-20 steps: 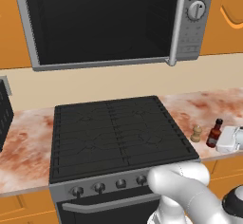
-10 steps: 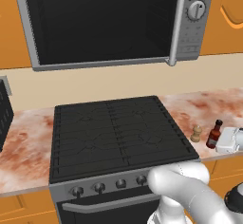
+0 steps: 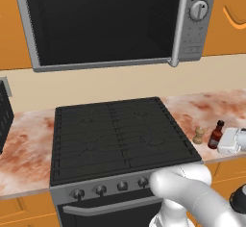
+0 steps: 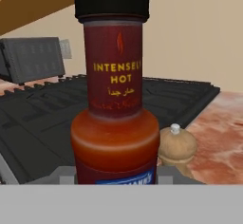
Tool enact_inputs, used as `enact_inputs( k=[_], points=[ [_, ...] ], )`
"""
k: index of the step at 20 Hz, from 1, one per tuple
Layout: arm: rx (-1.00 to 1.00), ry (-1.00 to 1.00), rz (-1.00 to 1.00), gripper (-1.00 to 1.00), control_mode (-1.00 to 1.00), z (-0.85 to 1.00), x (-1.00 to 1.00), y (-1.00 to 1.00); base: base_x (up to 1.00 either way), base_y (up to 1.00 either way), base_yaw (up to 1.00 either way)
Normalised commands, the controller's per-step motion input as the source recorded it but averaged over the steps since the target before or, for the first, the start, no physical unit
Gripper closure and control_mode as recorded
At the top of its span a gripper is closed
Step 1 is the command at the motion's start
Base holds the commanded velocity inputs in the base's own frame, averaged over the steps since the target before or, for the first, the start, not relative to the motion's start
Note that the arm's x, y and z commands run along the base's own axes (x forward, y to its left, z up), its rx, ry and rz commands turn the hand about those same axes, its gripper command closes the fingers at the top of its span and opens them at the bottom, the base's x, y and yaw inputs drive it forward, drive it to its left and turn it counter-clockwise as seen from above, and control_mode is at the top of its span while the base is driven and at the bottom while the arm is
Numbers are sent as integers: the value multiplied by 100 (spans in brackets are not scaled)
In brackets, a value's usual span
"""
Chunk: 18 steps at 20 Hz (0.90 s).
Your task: Take 2 condiments from the cabinet and move them on the counter near the stove.Make sure the condiments are lined up with each other, next to each other.
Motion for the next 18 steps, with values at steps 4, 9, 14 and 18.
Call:
enact_inputs(
  k=[4, 9, 14, 18],
  points=[
    [0, 0, 0, 100, -100, 0, 13, -1, 0, 0, 0],
    [0, 0, 0, 100, -100, -2, 10, -1, 0, 0, 0],
    [0, 0, 0, 100, -100, -7, 8, 0, 0, 0, 0],
    [0, 0, 0, 100, -100, -9, 4, -1, 0, 0, 0]
  ],
)
